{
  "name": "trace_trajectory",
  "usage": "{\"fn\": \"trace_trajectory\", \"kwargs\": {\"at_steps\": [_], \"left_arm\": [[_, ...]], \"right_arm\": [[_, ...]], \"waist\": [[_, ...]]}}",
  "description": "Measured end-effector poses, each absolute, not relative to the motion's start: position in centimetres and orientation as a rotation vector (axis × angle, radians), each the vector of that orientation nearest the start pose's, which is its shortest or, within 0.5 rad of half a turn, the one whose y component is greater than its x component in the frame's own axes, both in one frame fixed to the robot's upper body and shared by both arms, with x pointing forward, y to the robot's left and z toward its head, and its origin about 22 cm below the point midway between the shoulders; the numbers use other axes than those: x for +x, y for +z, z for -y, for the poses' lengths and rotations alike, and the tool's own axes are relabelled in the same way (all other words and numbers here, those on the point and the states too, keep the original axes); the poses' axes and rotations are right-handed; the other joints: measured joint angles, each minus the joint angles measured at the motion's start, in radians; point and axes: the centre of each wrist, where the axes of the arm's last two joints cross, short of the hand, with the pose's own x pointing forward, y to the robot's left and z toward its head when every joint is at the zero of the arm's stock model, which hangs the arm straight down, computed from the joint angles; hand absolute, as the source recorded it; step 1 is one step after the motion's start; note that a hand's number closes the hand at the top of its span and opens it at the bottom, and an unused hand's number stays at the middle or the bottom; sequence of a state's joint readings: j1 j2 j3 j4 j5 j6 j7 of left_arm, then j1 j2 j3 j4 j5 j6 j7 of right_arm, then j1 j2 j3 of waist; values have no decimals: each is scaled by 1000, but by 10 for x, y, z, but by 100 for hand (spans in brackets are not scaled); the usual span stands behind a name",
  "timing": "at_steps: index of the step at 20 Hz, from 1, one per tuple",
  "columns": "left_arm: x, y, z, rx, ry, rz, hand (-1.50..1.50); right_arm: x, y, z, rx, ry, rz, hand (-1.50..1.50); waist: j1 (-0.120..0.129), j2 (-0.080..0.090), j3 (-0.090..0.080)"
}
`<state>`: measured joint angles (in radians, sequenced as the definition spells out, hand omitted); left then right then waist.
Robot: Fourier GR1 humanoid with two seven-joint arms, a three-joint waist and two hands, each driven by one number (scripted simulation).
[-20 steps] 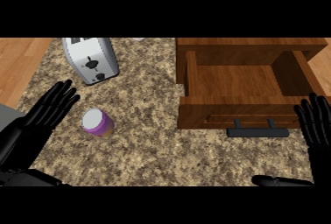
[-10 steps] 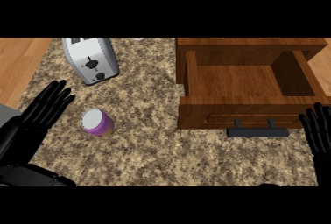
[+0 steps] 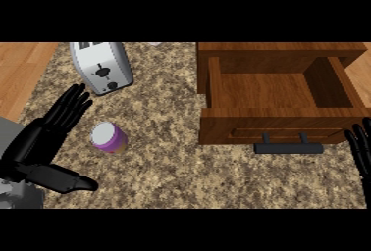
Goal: Pick up the can, place it into the drawer and close the drawer
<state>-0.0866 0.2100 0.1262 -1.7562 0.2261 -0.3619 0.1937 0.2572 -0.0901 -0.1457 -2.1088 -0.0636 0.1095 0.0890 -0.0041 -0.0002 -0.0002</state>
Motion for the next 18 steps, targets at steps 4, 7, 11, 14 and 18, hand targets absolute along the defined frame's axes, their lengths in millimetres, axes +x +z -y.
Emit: {"fn": "trace_trajectory", "kwargs": {"at_steps": [4,7,11,14,18], "left_arm": [[260,66,-286,-181,-293,1641,-150],[262,55,-284,-166,-285,1636,-150],[266,35,-294,-146,-273,1634,-150],[264,22,-301,-133,-269,1626,-150],[265,4,-305,-118,-263,1624,-150]], "right_arm": [[165,87,286,-174,20,1781,-150],[162,79,286,-174,16,1777,-150],[164,77,291,-176,15,1783,-150],[161,78,297,-176,20,1783,-150],[162,76,300,-169,14,1785,-150]], "waist": [[0,0,0],[0,0,0],[0,0,0],[0,0,0],[0,0,0]]}}
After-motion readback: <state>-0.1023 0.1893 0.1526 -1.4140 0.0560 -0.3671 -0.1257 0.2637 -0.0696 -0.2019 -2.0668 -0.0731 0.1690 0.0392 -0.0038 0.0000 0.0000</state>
